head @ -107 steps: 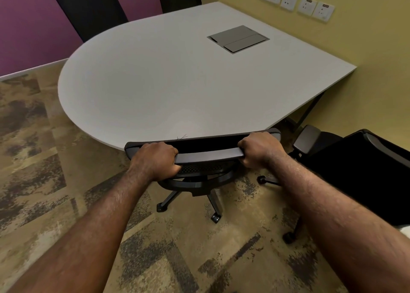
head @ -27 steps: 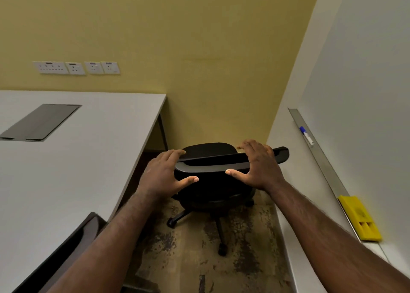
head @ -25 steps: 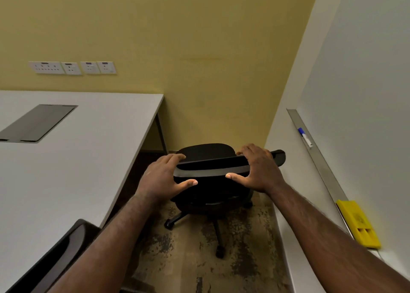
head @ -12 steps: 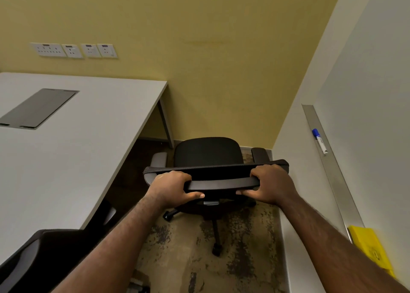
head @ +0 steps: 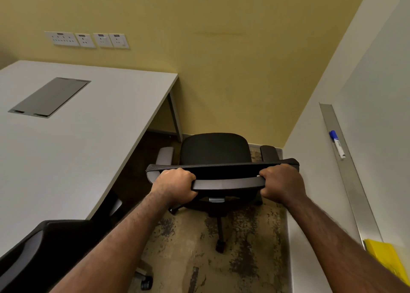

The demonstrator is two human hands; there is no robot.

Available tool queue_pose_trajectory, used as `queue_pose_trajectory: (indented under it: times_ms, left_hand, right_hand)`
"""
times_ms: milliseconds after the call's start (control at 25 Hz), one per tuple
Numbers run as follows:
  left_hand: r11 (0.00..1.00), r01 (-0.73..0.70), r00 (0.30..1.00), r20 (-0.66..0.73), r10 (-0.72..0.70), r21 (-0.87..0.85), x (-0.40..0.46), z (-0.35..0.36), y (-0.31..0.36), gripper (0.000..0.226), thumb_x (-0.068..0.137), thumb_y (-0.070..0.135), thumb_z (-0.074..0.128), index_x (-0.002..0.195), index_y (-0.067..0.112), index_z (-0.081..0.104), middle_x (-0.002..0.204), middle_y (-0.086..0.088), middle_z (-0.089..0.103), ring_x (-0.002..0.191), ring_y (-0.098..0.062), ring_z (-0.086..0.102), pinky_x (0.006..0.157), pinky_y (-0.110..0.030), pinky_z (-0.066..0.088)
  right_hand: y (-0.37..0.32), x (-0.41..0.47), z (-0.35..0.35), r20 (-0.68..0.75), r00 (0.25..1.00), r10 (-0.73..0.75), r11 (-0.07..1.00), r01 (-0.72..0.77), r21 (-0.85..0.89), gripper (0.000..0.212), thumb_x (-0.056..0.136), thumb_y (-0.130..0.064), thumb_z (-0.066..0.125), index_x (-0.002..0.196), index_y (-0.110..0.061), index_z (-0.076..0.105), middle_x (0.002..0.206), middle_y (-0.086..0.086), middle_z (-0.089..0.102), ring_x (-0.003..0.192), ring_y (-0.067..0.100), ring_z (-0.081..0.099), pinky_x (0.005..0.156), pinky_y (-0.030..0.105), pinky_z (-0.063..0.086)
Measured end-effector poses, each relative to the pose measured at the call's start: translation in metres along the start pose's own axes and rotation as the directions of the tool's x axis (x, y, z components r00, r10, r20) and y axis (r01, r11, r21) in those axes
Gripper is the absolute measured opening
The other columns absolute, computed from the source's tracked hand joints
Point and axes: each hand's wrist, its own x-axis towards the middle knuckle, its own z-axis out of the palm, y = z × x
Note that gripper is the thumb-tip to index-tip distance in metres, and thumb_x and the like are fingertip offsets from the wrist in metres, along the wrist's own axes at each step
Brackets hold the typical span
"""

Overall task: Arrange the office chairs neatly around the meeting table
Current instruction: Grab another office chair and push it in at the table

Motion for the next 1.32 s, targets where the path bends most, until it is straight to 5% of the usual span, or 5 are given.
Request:
queue_pose_trajectory:
  times_ms: [360,640,880,1320]
  left_hand:
    - [0.999,0.042,0.999,-0.020,-0.041,0.014,0.007,-0.007,-0.008,0.017,0.076,0.048,0.052,0.073,0.032,0.057,0.058,0.016,0.050,0.053,-0.002,0.048,0.047,-0.023,0.032]
    - [0.989,0.151,0.988,-0.035,-0.150,0.000,0.020,-0.015,-0.028,0.017,0.078,0.046,0.054,0.077,0.031,0.061,0.060,0.015,0.052,0.057,-0.003,0.051,0.051,-0.025,0.040]
    - [0.965,0.261,0.964,-0.061,-0.260,0.005,0.046,-0.024,-0.053,0.015,0.077,0.045,0.053,0.068,0.033,0.053,0.059,0.013,0.052,0.054,-0.004,0.049,0.050,-0.027,0.037]
    - [0.905,0.425,0.903,-0.057,-0.426,-0.035,0.103,-0.034,-0.083,0.015,0.075,0.045,0.048,0.067,0.032,0.049,0.054,0.014,0.044,0.048,-0.003,0.040,0.049,-0.027,0.031]
  right_hand:
    - [0.006,0.038,0.001,0.011,0.997,-0.082,0.997,0.082,-0.013,0.026,0.062,-0.040,0.056,0.082,-0.027,0.066,0.072,-0.007,0.064,0.061,0.016,0.045,0.056,0.027,0.034]
    - [0.000,0.094,-0.001,-0.015,0.979,-0.202,0.979,0.202,-0.042,0.020,0.061,-0.038,0.058,0.076,-0.026,0.064,0.068,-0.008,0.063,0.060,0.016,0.052,0.055,0.027,0.026]
    - [-0.007,0.167,-0.002,-0.016,0.946,-0.324,0.945,0.323,-0.040,0.014,0.059,-0.036,0.056,0.066,-0.025,0.056,0.056,-0.008,0.048,0.052,0.017,0.040,0.054,0.029,0.024]
    - [-0.005,0.290,-0.010,-0.037,0.872,-0.487,0.873,0.486,-0.042,0.013,0.059,-0.034,0.058,0.066,-0.024,0.061,0.062,-0.006,0.061,0.054,0.017,0.040,0.058,0.029,0.024]
